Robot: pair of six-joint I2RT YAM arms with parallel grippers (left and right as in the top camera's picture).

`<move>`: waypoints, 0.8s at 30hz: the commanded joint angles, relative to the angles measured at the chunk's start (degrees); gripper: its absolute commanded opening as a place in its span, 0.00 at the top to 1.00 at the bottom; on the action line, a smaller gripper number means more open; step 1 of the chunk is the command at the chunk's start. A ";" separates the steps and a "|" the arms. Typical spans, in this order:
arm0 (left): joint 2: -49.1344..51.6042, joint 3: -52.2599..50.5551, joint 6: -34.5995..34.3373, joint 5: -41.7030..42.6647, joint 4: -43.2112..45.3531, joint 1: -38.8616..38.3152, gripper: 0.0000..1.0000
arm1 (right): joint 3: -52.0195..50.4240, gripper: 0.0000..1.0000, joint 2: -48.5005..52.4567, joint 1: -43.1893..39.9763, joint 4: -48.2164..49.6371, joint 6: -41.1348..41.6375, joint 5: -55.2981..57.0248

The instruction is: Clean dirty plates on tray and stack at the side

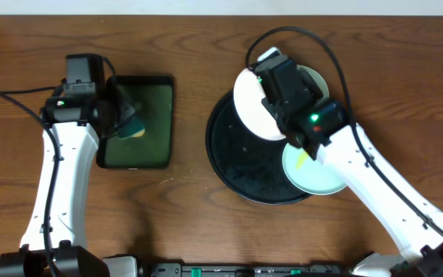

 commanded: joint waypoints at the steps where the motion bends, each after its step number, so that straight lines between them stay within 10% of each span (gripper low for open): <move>1: -0.11 -0.15 4.98 0.83 -1.05 1.46 0.92 | -0.24 0.99 -1.60 3.30 1.75 -11.93 9.99; 13: -0.11 -0.15 5.42 0.76 -1.57 1.86 0.92 | -0.24 0.99 -1.57 12.00 15.78 -36.04 23.69; 24: -0.11 -0.15 5.99 0.76 -1.60 1.88 0.92 | -0.26 0.99 -1.57 11.82 14.23 -28.37 20.87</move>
